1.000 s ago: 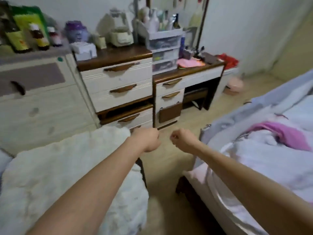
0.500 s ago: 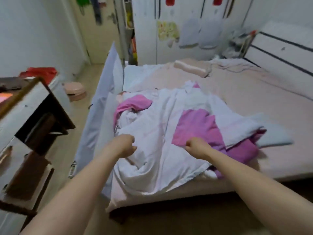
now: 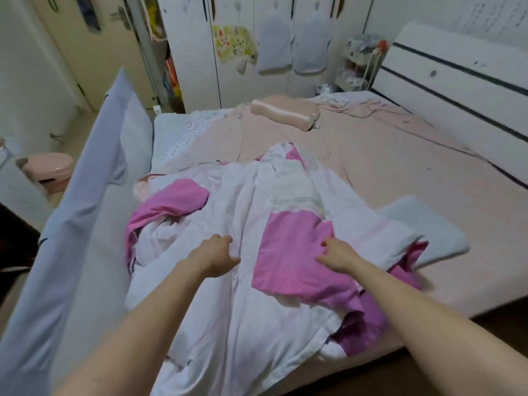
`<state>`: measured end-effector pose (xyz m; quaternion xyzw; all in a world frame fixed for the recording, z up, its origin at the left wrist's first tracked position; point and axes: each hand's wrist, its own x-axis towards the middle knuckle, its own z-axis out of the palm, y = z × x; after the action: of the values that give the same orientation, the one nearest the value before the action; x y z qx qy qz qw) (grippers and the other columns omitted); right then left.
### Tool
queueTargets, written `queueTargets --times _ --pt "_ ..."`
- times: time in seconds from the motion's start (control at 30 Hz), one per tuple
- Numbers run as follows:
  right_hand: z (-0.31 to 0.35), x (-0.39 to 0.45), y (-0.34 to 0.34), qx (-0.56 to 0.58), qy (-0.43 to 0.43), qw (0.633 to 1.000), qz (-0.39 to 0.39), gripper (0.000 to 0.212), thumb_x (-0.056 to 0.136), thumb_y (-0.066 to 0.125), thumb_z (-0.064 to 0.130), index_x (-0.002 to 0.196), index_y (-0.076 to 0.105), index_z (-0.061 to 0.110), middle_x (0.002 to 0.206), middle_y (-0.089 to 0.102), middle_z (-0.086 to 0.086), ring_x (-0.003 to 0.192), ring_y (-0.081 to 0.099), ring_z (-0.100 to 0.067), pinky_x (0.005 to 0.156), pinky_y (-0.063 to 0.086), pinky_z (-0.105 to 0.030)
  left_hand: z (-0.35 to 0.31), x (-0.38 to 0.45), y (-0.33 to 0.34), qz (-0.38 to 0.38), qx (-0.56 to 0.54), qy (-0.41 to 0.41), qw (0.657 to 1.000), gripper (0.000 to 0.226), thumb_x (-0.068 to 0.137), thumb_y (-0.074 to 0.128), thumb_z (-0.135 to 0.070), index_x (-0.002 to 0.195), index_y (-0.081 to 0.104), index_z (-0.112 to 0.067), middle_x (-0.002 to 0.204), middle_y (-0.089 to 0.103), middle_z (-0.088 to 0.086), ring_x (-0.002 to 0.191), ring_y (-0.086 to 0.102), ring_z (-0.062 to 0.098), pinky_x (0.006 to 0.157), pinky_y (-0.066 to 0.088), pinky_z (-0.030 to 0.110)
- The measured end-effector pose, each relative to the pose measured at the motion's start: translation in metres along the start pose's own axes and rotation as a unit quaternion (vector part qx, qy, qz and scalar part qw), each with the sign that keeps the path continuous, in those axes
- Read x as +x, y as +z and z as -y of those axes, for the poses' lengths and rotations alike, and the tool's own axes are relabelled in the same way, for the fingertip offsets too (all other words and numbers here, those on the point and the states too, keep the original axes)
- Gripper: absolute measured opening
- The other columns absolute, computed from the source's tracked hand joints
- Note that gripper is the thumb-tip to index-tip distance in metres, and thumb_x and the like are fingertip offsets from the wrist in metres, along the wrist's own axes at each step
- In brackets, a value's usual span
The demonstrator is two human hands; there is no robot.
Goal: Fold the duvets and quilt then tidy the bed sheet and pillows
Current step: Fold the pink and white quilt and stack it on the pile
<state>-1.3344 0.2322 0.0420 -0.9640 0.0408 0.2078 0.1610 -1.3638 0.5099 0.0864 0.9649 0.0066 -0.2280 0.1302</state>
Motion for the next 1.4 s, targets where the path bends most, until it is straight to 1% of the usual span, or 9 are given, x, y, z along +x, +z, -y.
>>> queueTargets --times 0.5,0.6,0.7,0.87,0.97,1.1,1.23,1.33,1.4 --pt "-0.023 0.138 -0.025 0.114 0.102 0.988 0.004 0.061 0.088 0.061 0.031 0.137 0.038 0.004 0.135 0.048 -0.017 0.122 0.049 -0.032 0.094 0.039 -0.033 -0.053 0.154 -0.006 0.071 -0.273 -0.029 0.959 0.076 0.091 0.058 -0.045 0.15 0.026 -0.01 0.155 0.03 0.007 0.137 0.037 0.023 0.106 0.035 0.032" --pt "-0.037 0.178 -0.038 0.15 0.104 0.983 0.007 0.07 0.088 0.061 0.037 0.142 0.031 0.003 0.14 0.045 -0.018 0.127 0.045 -0.033 0.097 0.038 -0.035 -0.076 0.188 0.004 0.079 -0.299 -0.058 0.949 0.096 0.08 0.068 -0.056 0.152 0.021 -0.013 0.155 0.028 0.003 0.139 0.035 0.022 0.11 0.033 0.033" --pt "-0.044 0.224 -0.048 0.204 0.096 0.974 0.025 0.077 0.09 0.06 0.042 0.146 0.025 0.003 0.147 0.038 -0.015 0.133 0.04 -0.031 0.101 0.034 -0.033 -0.104 0.223 0.024 0.082 -0.32 -0.087 0.94 0.131 0.048 0.074 -0.079 0.152 0.018 -0.023 0.155 0.029 -0.003 0.142 0.029 0.022 0.116 0.026 0.04" --pt "-0.06 0.302 -0.045 0.281 0.114 0.949 0.089 0.089 0.086 0.061 0.05 0.149 0.016 0.008 0.149 0.035 -0.014 0.131 0.043 -0.03 0.103 0.034 -0.034 -0.187 0.282 0.068 0.154 -0.26 -0.168 0.938 0.149 0.048 0.07 -0.083 0.149 -0.022 -0.023 0.16 -0.003 0.018 0.147 -0.008 0.033 0.119 0.005 0.051" --pt "-0.063 0.329 -0.032 0.337 0.128 0.923 0.132 0.102 0.078 0.066 0.057 0.15 0.011 0.011 0.151 0.033 -0.011 0.134 0.039 -0.03 0.107 0.036 -0.038 -0.216 0.311 0.092 0.151 -0.252 -0.197 0.936 0.156 0.042 0.072 -0.082 0.141 -0.036 -0.031 0.156 0.003 0.029 0.146 -0.005 0.038 0.113 0.007 0.062" --pt "-0.059 0.342 -0.009 0.366 0.14 0.91 0.138 0.102 0.069 0.08 0.043 0.143 0.023 0.003 0.141 0.044 -0.012 0.125 0.049 -0.028 0.102 0.043 -0.037 -0.215 0.326 0.124 0.069 -0.111 -0.202 0.971 0.121 0.076 0.065 -0.058 0.149 -0.02 -0.011 0.133 0.053 0.011 0.126 0.047 0.029 0.107 0.016 0.064" --pt "-0.044 0.331 -0.005 0.341 0.101 0.929 0.105 0.075 0.077 0.068 0.018 0.14 0.031 0.003 0.135 0.048 -0.014 0.119 0.052 -0.03 0.098 0.047 -0.039 -0.192 0.317 0.103 0.045 -0.105 -0.124 0.986 0.056 0.085 0.063 -0.032 0.133 0.047 -0.009 0.127 0.059 0.009 0.117 0.056 0.028 0.094 0.045 0.036" --pt "-0.004 0.307 -0.022 0.356 0.004 0.933 0.049 0.056 0.087 0.057 0.015 0.138 0.034 0.011 0.128 0.053 -0.009 0.113 0.054 -0.026 0.091 0.046 -0.031 -0.165 0.3 0.051 -0.019 0.005 -0.062 0.998 0.04 0.087 0.058 -0.021 0.126 0.055 -0.014 0.124 0.06 0.008 0.112 0.059 0.028 0.086 0.047 0.032" --pt "0.037 0.286 -0.036 0.314 -0.079 0.946 0.03 0.049 0.088 0.053 0.027 0.135 0.041 0.018 0.126 0.057 -0.004 0.111 0.057 -0.025 0.092 0.049 -0.037 -0.134 0.283 0.014 -0.067 0.106 -0.039 0.991 0.033 0.089 0.054 -0.016 0.122 0.057 -0.016 0.119 0.062 0.006 0.108 0.061 0.026 0.077 0.045 0.03"
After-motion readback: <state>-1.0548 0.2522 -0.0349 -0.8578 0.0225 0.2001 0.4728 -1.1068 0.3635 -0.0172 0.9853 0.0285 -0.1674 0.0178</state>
